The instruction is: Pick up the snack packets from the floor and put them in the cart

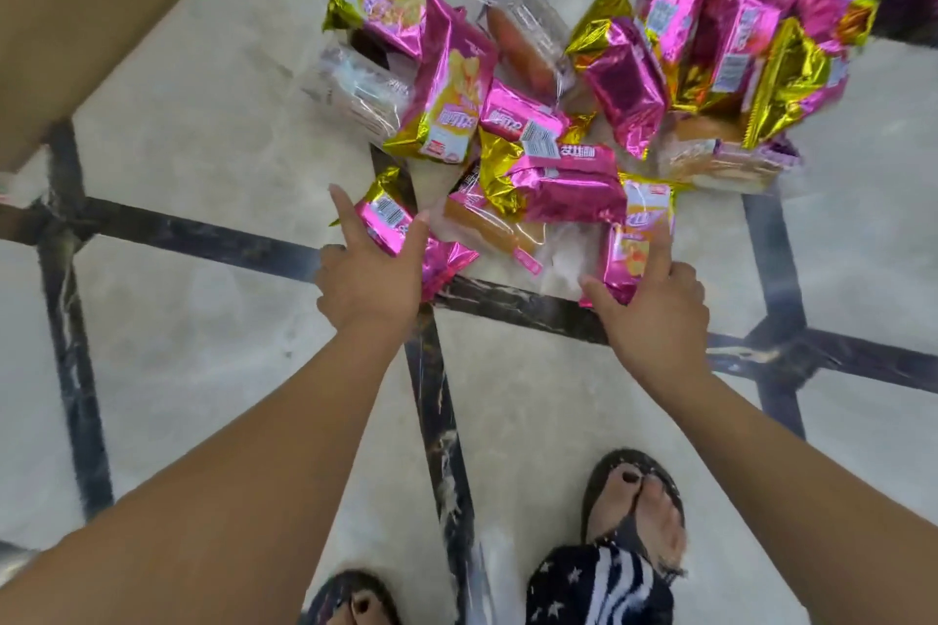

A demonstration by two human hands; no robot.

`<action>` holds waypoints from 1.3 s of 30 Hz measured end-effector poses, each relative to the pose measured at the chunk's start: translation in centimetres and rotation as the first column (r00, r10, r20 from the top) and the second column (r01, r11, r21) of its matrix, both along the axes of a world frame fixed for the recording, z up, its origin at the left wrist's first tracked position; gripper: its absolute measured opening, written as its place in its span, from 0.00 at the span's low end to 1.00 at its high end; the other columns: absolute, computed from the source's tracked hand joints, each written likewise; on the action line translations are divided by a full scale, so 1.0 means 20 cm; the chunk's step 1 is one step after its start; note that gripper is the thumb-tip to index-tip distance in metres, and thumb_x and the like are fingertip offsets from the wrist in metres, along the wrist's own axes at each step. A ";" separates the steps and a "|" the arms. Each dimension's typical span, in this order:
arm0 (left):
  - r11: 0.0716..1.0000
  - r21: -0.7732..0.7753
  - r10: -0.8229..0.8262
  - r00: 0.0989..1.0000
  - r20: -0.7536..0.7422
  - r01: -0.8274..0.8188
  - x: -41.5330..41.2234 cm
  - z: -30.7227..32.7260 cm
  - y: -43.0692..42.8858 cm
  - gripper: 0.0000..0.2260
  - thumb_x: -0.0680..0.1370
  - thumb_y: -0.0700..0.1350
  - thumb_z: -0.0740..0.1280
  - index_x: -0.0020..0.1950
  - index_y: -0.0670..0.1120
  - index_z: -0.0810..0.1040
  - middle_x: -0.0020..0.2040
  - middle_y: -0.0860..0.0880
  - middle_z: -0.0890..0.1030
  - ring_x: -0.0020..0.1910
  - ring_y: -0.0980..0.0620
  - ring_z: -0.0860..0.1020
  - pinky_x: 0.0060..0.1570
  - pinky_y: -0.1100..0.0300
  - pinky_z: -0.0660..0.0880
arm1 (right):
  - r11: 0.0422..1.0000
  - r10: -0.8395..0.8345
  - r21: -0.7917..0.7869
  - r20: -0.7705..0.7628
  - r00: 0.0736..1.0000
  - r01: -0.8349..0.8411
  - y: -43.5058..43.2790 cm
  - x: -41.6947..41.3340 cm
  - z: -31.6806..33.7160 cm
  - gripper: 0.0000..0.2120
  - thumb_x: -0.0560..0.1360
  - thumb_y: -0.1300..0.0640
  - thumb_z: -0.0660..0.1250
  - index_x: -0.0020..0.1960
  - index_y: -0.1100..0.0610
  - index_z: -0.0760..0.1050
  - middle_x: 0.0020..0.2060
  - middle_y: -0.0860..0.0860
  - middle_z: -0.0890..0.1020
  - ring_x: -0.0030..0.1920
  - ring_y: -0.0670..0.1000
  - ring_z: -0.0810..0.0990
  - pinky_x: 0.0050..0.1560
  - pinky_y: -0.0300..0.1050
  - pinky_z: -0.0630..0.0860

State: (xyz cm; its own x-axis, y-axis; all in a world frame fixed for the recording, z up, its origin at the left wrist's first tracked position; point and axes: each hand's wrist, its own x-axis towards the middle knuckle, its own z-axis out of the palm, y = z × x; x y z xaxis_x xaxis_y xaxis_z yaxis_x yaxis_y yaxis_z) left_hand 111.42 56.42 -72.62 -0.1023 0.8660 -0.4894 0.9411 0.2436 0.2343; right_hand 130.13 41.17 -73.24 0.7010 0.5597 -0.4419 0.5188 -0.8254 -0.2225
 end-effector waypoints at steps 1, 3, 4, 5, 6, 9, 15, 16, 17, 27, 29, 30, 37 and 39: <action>0.999 0.000 0.042 0.998 0.041 -0.042 0.02 -0.04 0.02 0.42 0.75 0.72 0.56 0.80 0.58 0.38 0.67 0.36 0.70 0.66 0.35 0.70 0.62 0.42 0.69 | 1.000 0.006 0.001 0.022 1.000 -0.006 0.02 0.01 -0.03 0.45 0.74 0.36 0.64 0.80 0.53 0.43 0.60 0.64 0.71 0.60 0.65 0.70 0.58 0.58 0.69; 0.996 -0.004 0.085 0.992 0.096 -0.085 0.05 -0.09 0.05 0.44 0.74 0.70 0.61 0.80 0.58 0.38 0.69 0.36 0.68 0.66 0.36 0.71 0.61 0.44 0.71 | 1.000 0.012 0.007 0.052 0.999 -0.013 0.03 0.02 -0.08 0.46 0.75 0.38 0.65 0.80 0.52 0.42 0.58 0.64 0.72 0.58 0.65 0.71 0.56 0.57 0.70; 0.995 -0.006 0.100 0.988 0.115 -0.100 0.06 -0.10 0.06 0.44 0.75 0.68 0.63 0.80 0.58 0.38 0.70 0.37 0.67 0.66 0.37 0.71 0.60 0.46 0.72 | 1.000 0.009 0.022 0.056 0.998 -0.011 0.02 0.02 -0.09 0.45 0.75 0.40 0.66 0.80 0.50 0.41 0.57 0.64 0.72 0.56 0.65 0.72 0.55 0.57 0.70; 0.994 -0.003 0.110 0.984 0.137 -0.111 0.05 -0.10 0.06 0.44 0.76 0.65 0.65 0.80 0.57 0.39 0.69 0.37 0.67 0.65 0.38 0.72 0.60 0.47 0.72 | 0.999 -0.001 0.042 0.046 0.999 -0.001 0.02 0.02 -0.10 0.45 0.75 0.42 0.66 0.80 0.49 0.40 0.55 0.63 0.72 0.55 0.64 0.72 0.54 0.57 0.71; 0.993 0.007 0.111 0.981 0.159 -0.114 0.04 -0.09 0.05 0.43 0.77 0.62 0.66 0.80 0.56 0.39 0.69 0.38 0.69 0.65 0.38 0.72 0.59 0.48 0.72 | 0.998 -0.017 0.061 0.024 1.000 0.016 0.01 0.02 -0.09 0.44 0.76 0.45 0.67 0.80 0.48 0.41 0.54 0.63 0.72 0.54 0.65 0.72 0.53 0.57 0.71; 0.998 0.053 0.032 0.980 0.194 -0.043 -0.03 -0.02 -0.01 0.38 0.81 0.51 0.65 0.81 0.54 0.41 0.65 0.40 0.74 0.62 0.40 0.75 0.52 0.52 0.71 | 0.992 -0.071 0.101 -0.027 0.997 0.073 -0.04 0.01 -0.03 0.42 0.75 0.51 0.68 0.80 0.48 0.46 0.48 0.61 0.72 0.49 0.66 0.74 0.49 0.57 0.74; 0.996 0.070 -0.071 0.990 0.125 0.062 -0.20 0.36 -0.16 0.36 0.82 0.49 0.63 0.81 0.56 0.41 0.65 0.42 0.73 0.59 0.41 0.77 0.50 0.51 0.73 | 0.999 -0.046 0.003 -0.026 0.999 0.046 -0.11 -0.02 0.31 0.42 0.76 0.52 0.67 0.79 0.45 0.42 0.50 0.62 0.73 0.49 0.64 0.75 0.45 0.55 0.74; 0.993 0.079 -0.102 0.988 0.119 0.093 -0.22 0.45 -0.17 0.36 0.82 0.49 0.63 0.80 0.56 0.41 0.67 0.42 0.72 0.58 0.41 0.77 0.50 0.51 0.75 | 0.999 -0.039 -0.019 -0.022 0.999 0.039 -0.11 -0.03 0.39 0.42 0.76 0.51 0.67 0.79 0.45 0.42 0.51 0.62 0.73 0.50 0.64 0.75 0.46 0.56 0.75; 0.989 0.084 -0.131 0.985 0.115 0.122 -0.24 0.55 -0.17 0.36 0.82 0.49 0.63 0.80 0.56 0.40 0.68 0.43 0.71 0.58 0.41 0.78 0.49 0.50 0.75 | 0.999 -0.026 -0.042 -0.013 1.000 0.026 -0.10 -0.03 0.48 0.42 0.77 0.50 0.67 0.79 0.45 0.42 0.52 0.62 0.73 0.51 0.64 0.75 0.47 0.56 0.75; 0.959 0.148 -0.256 0.964 0.072 0.243 -0.45 1.71 -0.03 0.35 0.82 0.52 0.60 0.80 0.58 0.39 0.64 0.44 0.71 0.46 0.42 0.79 0.41 0.52 0.73 | 0.990 0.134 0.049 0.011 0.991 -0.134 0.19 -0.15 1.61 0.40 0.78 0.47 0.64 0.79 0.42 0.40 0.61 0.62 0.73 0.56 0.63 0.75 0.46 0.53 0.73; 0.954 0.179 -0.258 0.962 0.092 0.239 -0.50 1.97 -0.01 0.34 0.83 0.53 0.60 0.79 0.59 0.40 0.60 0.44 0.71 0.46 0.42 0.78 0.43 0.51 0.73 | 0.976 0.193 0.096 0.006 0.981 -0.193 0.25 -0.22 1.85 0.40 0.78 0.46 0.64 0.79 0.43 0.41 0.58 0.62 0.74 0.54 0.62 0.75 0.44 0.51 0.73; 0.954 0.198 -0.249 0.962 0.115 0.223 -0.53 2.10 -0.01 0.34 0.83 0.53 0.60 0.79 0.60 0.39 0.59 0.44 0.71 0.45 0.42 0.77 0.43 0.50 0.74 | 0.970 0.213 0.117 -0.003 0.977 -0.211 0.28 -0.25 1.98 0.39 0.78 0.46 0.64 0.79 0.43 0.41 0.57 0.61 0.75 0.54 0.61 0.75 0.42 0.50 0.71; 0.923 0.350 -0.253 0.937 0.241 0.159 -0.80 2.97 -0.02 0.34 0.81 0.50 0.63 0.79 0.62 0.44 0.59 0.42 0.67 0.39 0.42 0.75 0.39 0.51 0.74 | 0.914 0.323 0.257 0.009 0.946 -0.315 0.42 -0.51 2.85 0.38 0.78 0.43 0.63 0.79 0.44 0.45 0.57 0.61 0.75 0.56 0.62 0.74 0.47 0.53 0.75; 0.905 0.403 -0.258 0.929 0.264 0.137 -0.89 3.18 -0.05 0.35 0.80 0.48 0.65 0.79 0.62 0.46 0.57 0.43 0.68 0.37 0.44 0.74 0.39 0.51 0.76 | 0.896 0.337 0.302 0.014 0.941 -0.325 0.41 -0.61 3.10 0.37 0.78 0.43 0.63 0.80 0.45 0.46 0.58 0.60 0.74 0.57 0.62 0.74 0.50 0.57 0.76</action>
State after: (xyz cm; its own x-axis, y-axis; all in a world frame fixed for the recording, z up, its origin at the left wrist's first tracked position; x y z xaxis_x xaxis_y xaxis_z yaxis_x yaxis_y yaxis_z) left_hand 93.65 55.41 -8.94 0.1915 0.9757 -0.1063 0.8273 -0.1022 0.5525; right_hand 117.93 49.40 -11.30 0.4385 0.8655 -0.2419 0.7370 -0.5004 -0.4543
